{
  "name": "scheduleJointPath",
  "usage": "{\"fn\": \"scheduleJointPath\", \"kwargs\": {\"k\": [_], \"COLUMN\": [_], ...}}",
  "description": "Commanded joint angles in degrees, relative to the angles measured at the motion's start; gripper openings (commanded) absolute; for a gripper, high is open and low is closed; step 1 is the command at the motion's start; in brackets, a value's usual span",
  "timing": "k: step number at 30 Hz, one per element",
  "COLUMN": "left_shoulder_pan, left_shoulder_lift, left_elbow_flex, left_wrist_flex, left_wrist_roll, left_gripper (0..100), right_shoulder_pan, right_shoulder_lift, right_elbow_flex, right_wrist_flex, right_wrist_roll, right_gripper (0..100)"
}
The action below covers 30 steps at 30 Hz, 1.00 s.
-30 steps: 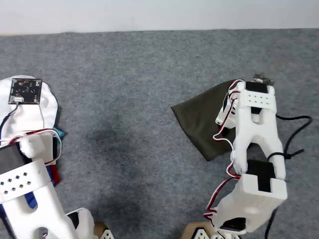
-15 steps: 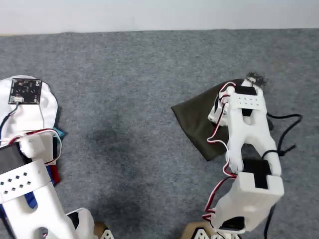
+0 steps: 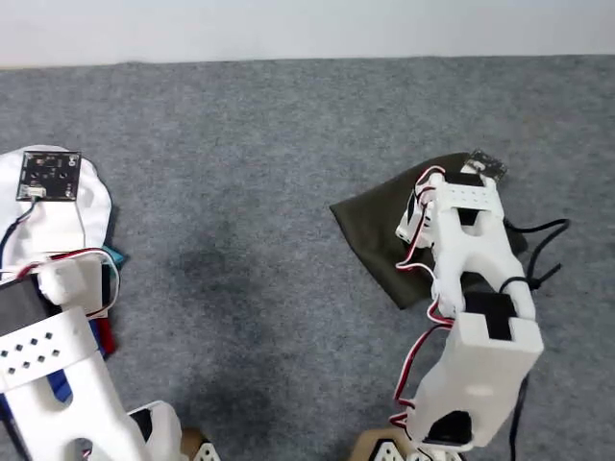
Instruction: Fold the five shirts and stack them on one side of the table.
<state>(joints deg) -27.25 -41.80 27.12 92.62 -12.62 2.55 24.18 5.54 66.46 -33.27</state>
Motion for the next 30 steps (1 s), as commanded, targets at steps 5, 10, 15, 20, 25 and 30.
{"fn": "scheduleJointPath", "kwargs": {"k": [5,10,15,20,25,30], "left_shoulder_pan": [0.0,0.0,0.0,0.0,0.0,0.0], "left_shoulder_lift": [-0.7,-0.7,-0.79,-0.79,-1.05,-1.05], "left_elbow_flex": [-0.31,-0.31,-0.48,-0.66,-0.75,-0.75], "left_wrist_flex": [0.0,0.0,0.0,0.18,0.44,0.44], "left_wrist_roll": [-0.35,-0.35,-0.35,-0.35,-0.35,-0.26], "left_gripper": [0,0,0,0,0,0], "right_shoulder_pan": [-0.4,-0.4,0.13,2.95,8.92,15.96], "right_shoulder_lift": [9.1,14.9,16.4,12.35,8.48,7.78], "right_elbow_flex": [-13.19,-21.89,-28.92,-34.73,-35.43,-35.69], "right_wrist_flex": [3.47,9.8,15.78,20.62,20.0,20.44], "right_wrist_roll": [-0.62,-0.09,4.84,8.97,16.79,24.62], "right_gripper": [26.2,1.8,0.9,0.9,0.9,0.9]}}
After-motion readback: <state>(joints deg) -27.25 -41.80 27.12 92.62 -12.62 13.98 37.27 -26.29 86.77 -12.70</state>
